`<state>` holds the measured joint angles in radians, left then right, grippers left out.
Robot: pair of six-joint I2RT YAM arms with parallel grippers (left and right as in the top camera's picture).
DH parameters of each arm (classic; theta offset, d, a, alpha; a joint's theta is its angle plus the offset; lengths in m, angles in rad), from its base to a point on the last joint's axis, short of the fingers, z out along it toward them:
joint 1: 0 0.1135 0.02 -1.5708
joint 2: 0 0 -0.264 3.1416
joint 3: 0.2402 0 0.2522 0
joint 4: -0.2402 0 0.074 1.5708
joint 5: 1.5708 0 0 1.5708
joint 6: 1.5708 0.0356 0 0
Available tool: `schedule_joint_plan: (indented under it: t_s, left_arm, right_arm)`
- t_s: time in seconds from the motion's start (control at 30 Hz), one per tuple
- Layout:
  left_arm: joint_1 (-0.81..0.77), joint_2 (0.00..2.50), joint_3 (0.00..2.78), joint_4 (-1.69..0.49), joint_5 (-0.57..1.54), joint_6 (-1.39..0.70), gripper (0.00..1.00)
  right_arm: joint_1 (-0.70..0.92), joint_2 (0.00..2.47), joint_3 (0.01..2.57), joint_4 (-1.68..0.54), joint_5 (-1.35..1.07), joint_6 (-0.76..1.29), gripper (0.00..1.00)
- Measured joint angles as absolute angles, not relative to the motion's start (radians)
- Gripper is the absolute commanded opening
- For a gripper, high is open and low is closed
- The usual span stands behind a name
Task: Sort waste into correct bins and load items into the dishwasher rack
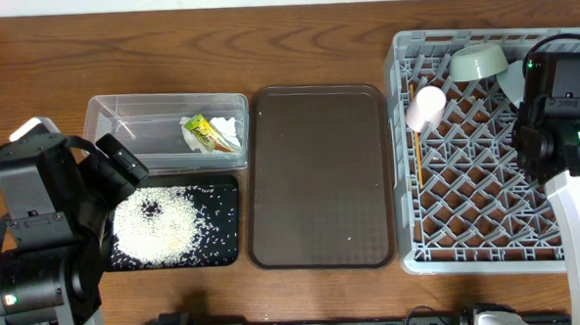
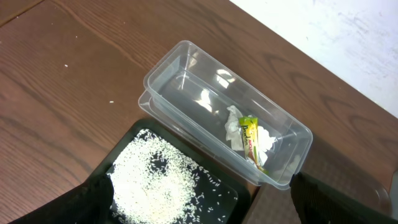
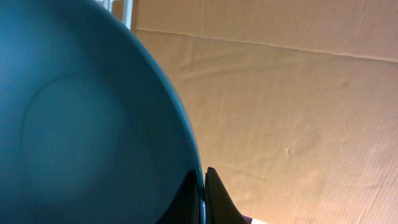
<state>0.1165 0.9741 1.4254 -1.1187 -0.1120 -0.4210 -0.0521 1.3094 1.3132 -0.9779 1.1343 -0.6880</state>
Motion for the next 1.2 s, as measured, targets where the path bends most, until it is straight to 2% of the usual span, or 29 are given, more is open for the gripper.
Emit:
schedule_joint_plan:
  t_s: [0.23,0.57,1.2]
  left_arm:
    - [0.117,0.974,1.425,-1.119,-0.112,-0.421,0.94]
    - [0.117,0.974,1.425,-1.119,-0.112,-0.421,0.94]
    - [0.117,0.974,1.425,-1.119,-0.112,-0.421,0.94]
  right_arm:
    - [-0.052,1.345,1.313,-0.971,1.095,-0.746,0.01]
    - [-0.052,1.446,1.313,-0.933,1.138,-0.934,0.01]
    - [-0.052,1.449,1.313,-0.923,1.085,-0.954,0.01]
